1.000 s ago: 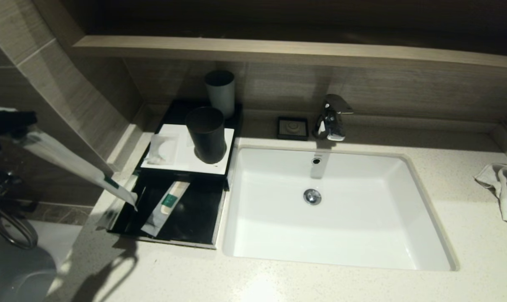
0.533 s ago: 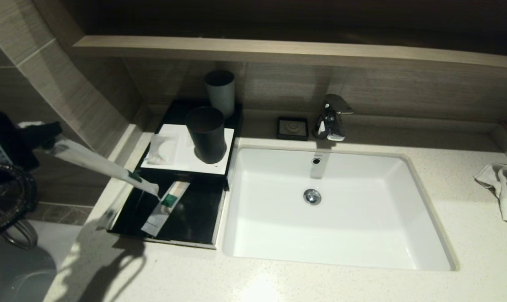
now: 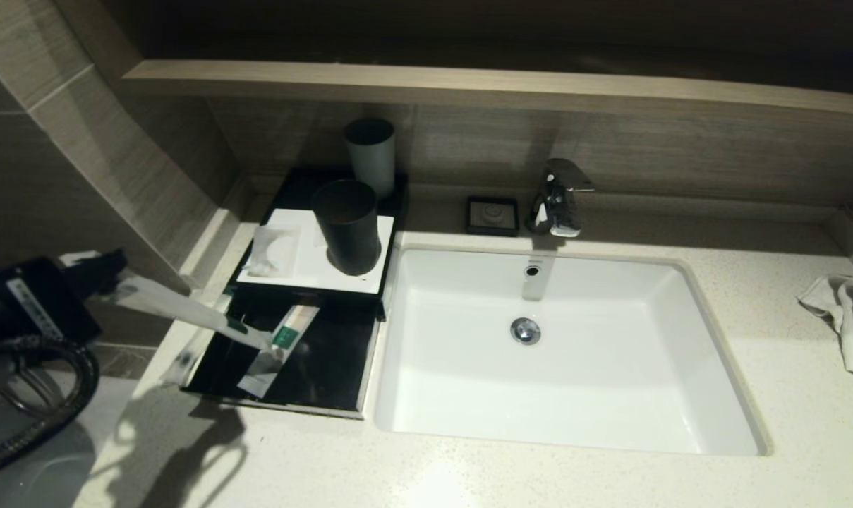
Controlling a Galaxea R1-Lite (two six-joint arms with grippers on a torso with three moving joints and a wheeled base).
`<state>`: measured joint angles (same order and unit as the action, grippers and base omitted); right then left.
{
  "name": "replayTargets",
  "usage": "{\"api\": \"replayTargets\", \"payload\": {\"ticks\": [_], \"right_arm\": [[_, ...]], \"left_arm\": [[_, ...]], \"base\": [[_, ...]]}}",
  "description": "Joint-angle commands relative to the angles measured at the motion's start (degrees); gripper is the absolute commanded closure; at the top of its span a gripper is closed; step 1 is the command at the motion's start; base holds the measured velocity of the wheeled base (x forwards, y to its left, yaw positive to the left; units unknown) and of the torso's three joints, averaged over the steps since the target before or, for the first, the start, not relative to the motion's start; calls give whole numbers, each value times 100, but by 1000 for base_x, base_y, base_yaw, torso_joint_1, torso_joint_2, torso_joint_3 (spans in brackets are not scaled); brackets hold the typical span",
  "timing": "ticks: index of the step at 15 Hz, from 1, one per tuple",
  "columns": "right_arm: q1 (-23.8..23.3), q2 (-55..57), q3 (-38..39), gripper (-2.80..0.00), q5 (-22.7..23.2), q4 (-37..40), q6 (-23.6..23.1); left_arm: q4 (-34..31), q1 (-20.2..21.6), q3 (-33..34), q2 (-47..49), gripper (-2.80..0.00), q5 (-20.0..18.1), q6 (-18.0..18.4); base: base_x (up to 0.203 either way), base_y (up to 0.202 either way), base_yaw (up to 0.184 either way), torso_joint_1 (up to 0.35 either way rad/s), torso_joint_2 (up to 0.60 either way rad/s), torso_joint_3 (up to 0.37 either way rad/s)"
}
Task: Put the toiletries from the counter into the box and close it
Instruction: Place the bathroom toiletry into the drawer
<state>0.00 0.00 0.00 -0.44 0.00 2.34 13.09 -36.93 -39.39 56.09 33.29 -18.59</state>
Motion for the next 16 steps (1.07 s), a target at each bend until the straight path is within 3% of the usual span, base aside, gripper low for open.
{"api": "replayTargets", "payload": {"ticks": [1,4,16], "right_arm": [[0,0,0,0,-1,0,3],[0,0,0,0,1,0,3],[0,0,0,0,1,0,3]], "left_arm": [[278,7,272,-5,0,28,-9],[458,18,498,51,0,37,19],[2576,505,1018,1193,0,38,467]], "base": [[0,0,0,0,0,0],[0,0,0,0,0,0],[0,0,0,0,0,0]]}}
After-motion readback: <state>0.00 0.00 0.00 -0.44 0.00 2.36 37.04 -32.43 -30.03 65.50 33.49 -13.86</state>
